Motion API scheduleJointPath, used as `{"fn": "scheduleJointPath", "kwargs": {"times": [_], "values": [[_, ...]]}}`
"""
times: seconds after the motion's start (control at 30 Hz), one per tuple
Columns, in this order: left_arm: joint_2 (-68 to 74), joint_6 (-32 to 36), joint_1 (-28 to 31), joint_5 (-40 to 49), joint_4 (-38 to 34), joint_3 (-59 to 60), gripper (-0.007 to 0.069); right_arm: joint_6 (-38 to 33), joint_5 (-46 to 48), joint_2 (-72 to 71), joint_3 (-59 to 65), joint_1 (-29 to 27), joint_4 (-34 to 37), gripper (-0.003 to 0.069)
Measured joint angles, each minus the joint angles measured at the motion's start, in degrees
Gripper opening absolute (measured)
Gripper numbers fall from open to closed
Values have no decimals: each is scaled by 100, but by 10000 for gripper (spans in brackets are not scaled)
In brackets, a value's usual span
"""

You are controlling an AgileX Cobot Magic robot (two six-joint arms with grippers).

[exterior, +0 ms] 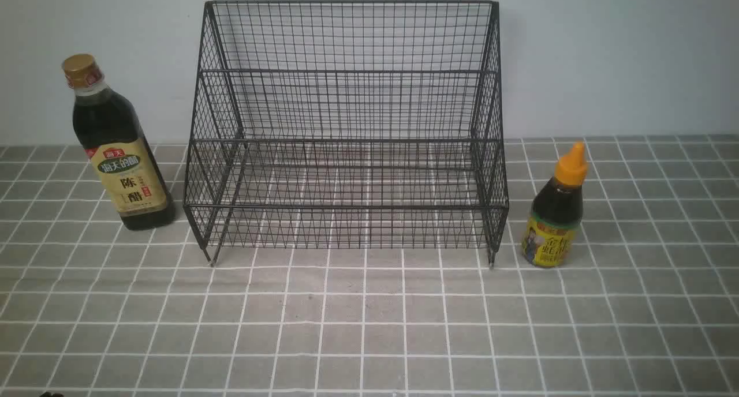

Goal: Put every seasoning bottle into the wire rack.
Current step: Use the left arm to grab the condiment bottle closest to it

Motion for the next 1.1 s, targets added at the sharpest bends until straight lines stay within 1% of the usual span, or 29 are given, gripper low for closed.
{"fn": "scheduleJointPath", "kwargs": {"times": [0.9,1.0,1.03,1.07,1.1], "values": [[0,5,0,-46,-17,0,-7,-4,0,0,0,0,0,-14],[0,-33,0,-223,-290,7,-7,-4,0,0,0,0,0,-14],[0,-92,0,-338,-512,7,-7,-4,0,0,0,0,0,-14],[0,-197,0,-568,-924,7,-7,-4,0,0,0,0,0,-14],[0,-236,0,-726,-1123,7,-7,-4,0,0,0,0,0,-14]]}}
